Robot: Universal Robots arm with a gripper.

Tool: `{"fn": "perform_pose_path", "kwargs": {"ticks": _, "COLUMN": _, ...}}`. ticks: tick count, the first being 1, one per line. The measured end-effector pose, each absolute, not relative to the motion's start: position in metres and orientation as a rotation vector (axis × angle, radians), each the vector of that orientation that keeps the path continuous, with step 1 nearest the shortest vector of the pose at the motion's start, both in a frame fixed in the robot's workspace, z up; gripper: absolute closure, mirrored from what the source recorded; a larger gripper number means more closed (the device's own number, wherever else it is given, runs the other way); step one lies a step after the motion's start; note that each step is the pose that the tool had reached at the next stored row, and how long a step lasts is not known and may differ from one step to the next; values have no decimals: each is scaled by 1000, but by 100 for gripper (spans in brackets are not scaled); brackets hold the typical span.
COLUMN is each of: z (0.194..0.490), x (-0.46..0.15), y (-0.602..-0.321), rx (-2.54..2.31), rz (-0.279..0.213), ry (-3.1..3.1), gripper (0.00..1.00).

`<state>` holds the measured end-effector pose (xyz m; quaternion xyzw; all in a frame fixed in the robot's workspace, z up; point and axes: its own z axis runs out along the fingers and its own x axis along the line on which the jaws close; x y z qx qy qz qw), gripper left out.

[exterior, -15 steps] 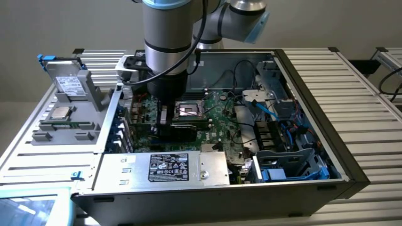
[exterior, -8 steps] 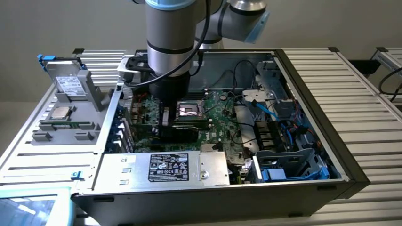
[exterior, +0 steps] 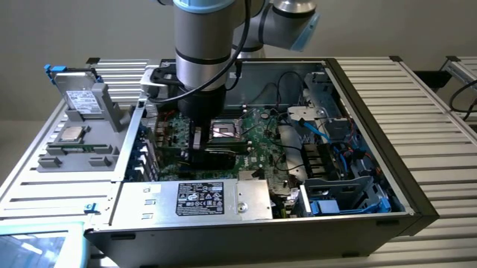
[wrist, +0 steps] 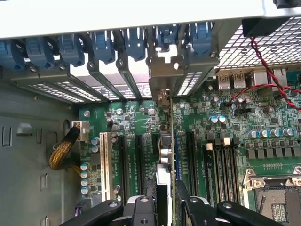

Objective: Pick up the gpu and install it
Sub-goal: 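Insert the gpu into the slot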

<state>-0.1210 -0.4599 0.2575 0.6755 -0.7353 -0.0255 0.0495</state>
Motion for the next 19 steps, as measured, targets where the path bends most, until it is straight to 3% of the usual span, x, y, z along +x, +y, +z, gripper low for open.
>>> {"fn": "perform_pose_path", "kwargs": {"ticks": 19, "z": 255, "x": -124, "y": -456, "rx": 2048, "rz": -78, "ry": -2249, "gripper": 72}}
